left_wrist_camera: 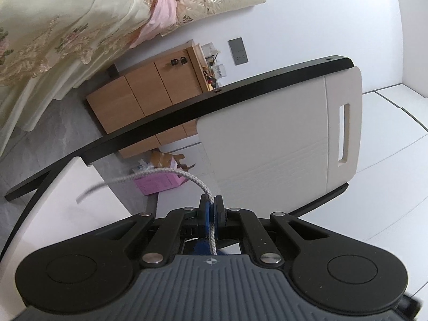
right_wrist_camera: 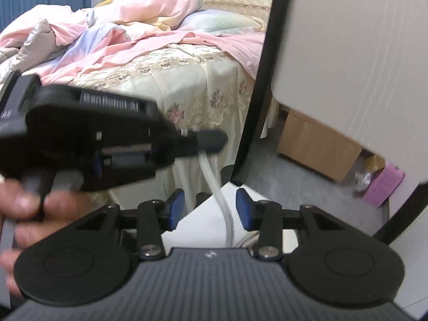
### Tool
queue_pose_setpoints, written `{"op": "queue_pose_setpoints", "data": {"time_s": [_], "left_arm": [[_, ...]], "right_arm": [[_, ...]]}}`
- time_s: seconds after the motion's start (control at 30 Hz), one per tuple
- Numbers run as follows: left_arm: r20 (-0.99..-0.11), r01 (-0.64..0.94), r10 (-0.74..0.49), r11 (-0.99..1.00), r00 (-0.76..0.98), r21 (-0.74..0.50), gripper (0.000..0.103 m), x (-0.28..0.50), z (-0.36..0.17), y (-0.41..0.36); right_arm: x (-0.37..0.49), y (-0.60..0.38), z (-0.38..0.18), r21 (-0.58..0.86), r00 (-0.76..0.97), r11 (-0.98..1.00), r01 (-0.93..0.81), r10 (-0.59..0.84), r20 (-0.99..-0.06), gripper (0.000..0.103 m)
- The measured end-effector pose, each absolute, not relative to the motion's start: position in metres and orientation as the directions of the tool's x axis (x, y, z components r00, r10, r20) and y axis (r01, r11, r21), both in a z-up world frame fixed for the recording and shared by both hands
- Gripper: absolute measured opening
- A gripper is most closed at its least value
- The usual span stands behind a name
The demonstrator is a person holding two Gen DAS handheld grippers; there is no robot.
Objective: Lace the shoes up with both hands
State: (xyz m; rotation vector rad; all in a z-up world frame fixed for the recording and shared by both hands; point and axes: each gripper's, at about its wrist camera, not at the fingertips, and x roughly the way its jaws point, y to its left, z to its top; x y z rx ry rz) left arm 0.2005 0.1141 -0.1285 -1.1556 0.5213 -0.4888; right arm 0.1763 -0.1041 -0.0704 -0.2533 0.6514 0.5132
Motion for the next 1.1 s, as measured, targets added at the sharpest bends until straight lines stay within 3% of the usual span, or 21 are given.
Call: {"op": "queue_pose_setpoints", "data": {"time_s": [0.13,0.2,0.87,1.1], "left_arm": [[-0.144,0.084,-0.608,0.330,0.781,-0.940,0.003,0.201,-0.130,0.116],[-0.144,0.082,-0.615,0.324,0.775,-0.942,0.003,0.202,-0.131,0.116],[-0.062,0.127,-0.552,0.297,0.832,-0.946,0.003,0.188,-0.112,0.146],[-0.046,0.149,-0.534,0.316,0.844,-0.937,0.003,0.183,-0.103,0.155]], "right_arm": [[0.177,-0.096,-0.063,-0.119,0.702,0.836,-0.536,0.363,-0.613,0.025],[0.176,-0.093,-0.063,-0.150,0.704,0.823,-0.547,0.356,-0.614,0.003],[0.169,-0.077,-0.120,-0.053,0.574,0.850,-0.525,0.306,-0.760,0.003],[0.179,-0.079,-0.130,0.045,0.520,0.872,-0.487,0.330,-0.788,0.004]]}}
